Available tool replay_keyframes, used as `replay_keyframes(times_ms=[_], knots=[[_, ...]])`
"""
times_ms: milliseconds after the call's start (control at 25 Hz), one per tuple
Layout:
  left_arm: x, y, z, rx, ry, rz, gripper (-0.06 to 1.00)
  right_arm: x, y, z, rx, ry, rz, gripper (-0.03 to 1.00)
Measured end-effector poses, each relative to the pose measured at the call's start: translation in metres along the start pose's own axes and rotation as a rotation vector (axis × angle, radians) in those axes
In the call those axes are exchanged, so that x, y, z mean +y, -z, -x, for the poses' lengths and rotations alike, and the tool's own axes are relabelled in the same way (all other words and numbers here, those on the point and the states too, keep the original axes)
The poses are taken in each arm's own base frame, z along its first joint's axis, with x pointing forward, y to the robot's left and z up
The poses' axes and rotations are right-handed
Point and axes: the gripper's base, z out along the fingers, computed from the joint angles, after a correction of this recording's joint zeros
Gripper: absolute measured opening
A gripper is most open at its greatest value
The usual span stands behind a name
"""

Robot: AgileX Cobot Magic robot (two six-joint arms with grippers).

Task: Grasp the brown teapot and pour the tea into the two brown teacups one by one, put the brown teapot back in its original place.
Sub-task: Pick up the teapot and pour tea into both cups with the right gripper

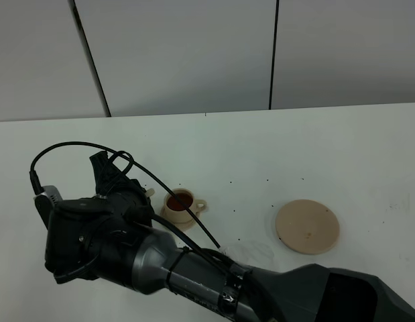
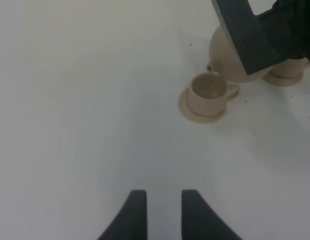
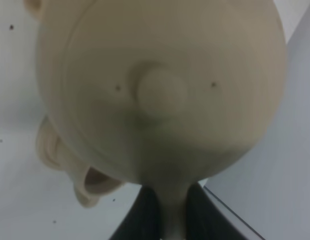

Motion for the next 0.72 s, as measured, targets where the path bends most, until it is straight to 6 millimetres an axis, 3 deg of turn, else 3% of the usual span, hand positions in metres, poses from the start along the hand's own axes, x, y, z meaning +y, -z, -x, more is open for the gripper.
replay_keyframes(times_ms=[720], knots=[[0.0, 0.0, 0.0, 0.0, 0.0, 0.0, 0.24, 0.0016, 0.0031, 0.0095, 0.052, 0.116, -0.084, 0.09]])
